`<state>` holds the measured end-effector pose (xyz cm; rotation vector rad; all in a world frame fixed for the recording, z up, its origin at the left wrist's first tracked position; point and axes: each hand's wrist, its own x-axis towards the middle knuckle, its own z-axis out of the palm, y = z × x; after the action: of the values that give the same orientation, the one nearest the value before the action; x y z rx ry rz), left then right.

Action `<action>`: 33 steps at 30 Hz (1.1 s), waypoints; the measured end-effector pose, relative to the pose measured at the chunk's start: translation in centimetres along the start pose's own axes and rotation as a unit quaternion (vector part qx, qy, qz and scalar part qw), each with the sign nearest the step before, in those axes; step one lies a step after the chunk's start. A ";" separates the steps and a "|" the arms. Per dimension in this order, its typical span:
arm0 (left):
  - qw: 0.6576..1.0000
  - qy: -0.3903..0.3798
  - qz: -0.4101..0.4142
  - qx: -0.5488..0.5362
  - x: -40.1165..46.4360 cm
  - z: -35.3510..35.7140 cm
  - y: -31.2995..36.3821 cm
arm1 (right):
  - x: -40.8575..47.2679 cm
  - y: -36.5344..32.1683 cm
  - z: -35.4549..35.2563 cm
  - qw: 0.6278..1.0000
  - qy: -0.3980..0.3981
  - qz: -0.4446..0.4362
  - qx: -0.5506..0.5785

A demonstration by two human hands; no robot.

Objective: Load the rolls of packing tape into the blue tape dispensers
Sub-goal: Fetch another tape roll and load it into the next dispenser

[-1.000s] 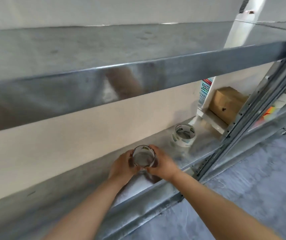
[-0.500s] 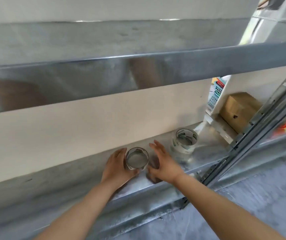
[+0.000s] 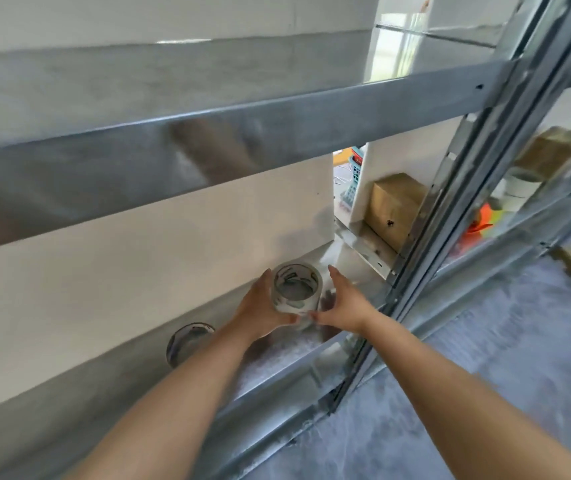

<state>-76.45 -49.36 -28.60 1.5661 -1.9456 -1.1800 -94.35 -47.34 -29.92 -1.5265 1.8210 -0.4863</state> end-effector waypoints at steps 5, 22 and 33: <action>0.999 0.013 -0.023 -0.019 2.3 0.6 -1.4 | 1.2 -0.2 1.0 0.999 -0.008 -0.030 0.045; 0.979 0.185 0.022 -0.083 -5.4 -8.3 -4.3 | -0.8 -11.8 3.3 0.972 -0.003 -0.229 0.055; 0.921 0.368 -0.070 -0.106 -24.3 -18.6 -12.2 | -8.1 -25.7 16.9 0.906 -0.158 -0.387 0.067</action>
<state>-47.95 -33.97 -22.50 1.7135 -1.1931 -0.6596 -63.86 -43.05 -21.86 -2.0597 0.8643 -0.6568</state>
